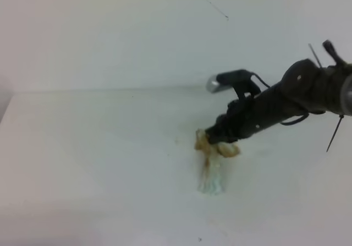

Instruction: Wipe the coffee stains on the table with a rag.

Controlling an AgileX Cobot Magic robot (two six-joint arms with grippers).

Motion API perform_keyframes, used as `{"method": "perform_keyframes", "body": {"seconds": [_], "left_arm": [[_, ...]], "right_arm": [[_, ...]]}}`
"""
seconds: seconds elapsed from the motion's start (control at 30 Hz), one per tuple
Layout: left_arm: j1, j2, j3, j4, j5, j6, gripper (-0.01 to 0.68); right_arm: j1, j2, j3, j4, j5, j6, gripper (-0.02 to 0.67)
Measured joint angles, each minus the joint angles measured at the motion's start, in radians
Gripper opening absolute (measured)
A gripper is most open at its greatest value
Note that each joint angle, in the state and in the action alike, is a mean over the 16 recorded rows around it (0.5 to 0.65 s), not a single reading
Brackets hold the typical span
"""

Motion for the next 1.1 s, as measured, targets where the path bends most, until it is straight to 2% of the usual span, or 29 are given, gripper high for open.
{"method": "perform_keyframes", "body": {"seconds": [0.3,0.57,0.87,1.1], "left_arm": [[0.000,-0.003,0.002,0.000,-0.001,0.000,-0.002],[0.000,-0.003,0.002,0.000,-0.001,0.000,-0.002],[0.000,-0.001,0.000,0.000,0.001,0.000,-0.002],[0.000,-0.001,0.000,0.000,0.001,0.000,-0.003]], "right_arm": [[0.034,-0.008,0.002,0.153,0.028,-0.115,0.026],[0.038,0.045,0.002,0.022,0.042,-0.039,0.026],[-0.073,0.057,0.003,-0.157,0.060,0.070,0.027],[-0.189,0.048,0.005,-0.181,0.092,0.076,0.026]]}}
